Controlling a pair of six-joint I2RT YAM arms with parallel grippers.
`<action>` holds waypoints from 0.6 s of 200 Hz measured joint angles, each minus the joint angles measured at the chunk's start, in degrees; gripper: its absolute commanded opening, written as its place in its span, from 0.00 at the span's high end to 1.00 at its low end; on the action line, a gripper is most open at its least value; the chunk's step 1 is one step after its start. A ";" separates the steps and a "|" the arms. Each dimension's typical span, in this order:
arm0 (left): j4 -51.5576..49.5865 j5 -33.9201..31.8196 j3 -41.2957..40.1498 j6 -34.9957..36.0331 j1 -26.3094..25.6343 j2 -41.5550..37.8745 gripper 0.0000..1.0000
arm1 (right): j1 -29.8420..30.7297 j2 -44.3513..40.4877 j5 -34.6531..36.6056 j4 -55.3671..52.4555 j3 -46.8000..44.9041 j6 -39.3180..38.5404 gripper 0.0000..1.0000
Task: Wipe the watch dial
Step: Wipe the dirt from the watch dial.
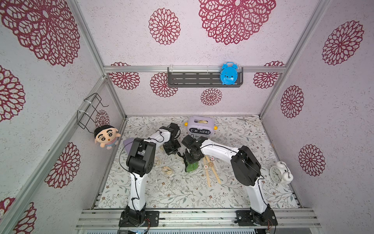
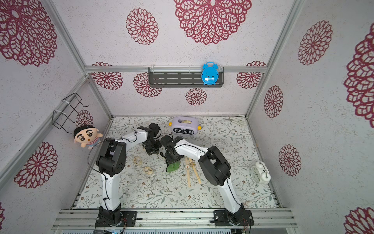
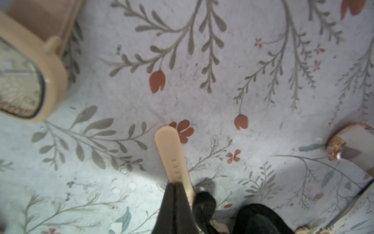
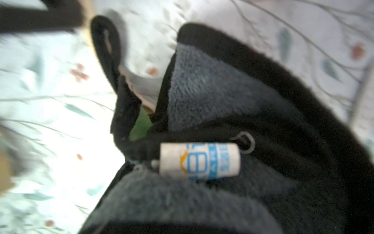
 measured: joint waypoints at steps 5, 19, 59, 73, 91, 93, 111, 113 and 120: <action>-0.13 0.02 0.13 0.00 0.00 0.09 1.00 | -0.39 0.04 0.42 -1.90 0.68 -0.22 1.00; -0.31 0.02 0.31 0.02 0.00 0.17 1.00 | -1.62 0.31 1.14 -6.36 3.32 -0.72 1.00; -0.42 0.04 0.42 0.02 0.00 0.26 1.00 | -4.44 0.31 -0.74 -10.32 11.93 -2.25 1.00; -0.50 0.04 0.52 0.00 0.00 0.33 1.00 | -5.31 0.24 -3.19 -9.77 13.27 -2.34 1.00; -0.68 0.07 0.68 -0.02 0.00 0.42 1.00 | -6.29 0.02 -7.89 -8.35 13.16 -2.32 1.00; -0.68 0.07 0.68 -0.02 0.00 0.42 1.00 | -6.36 0.02 -8.35 -8.15 13.07 -2.29 1.00; -0.72 0.09 0.72 -0.04 0.00 0.46 1.00 | -6.95 -0.09 -13.90 -5.27 11.58 -2.12 1.00; -0.72 0.09 0.72 -0.04 0.00 0.46 1.00 | -6.97 -0.11 -14.45 -4.90 11.32 -2.12 1.00; -0.72 0.09 0.74 -0.04 0.00 0.46 1.00 | -7.04 -0.17 -16.61 -3.39 10.34 -1.92 1.00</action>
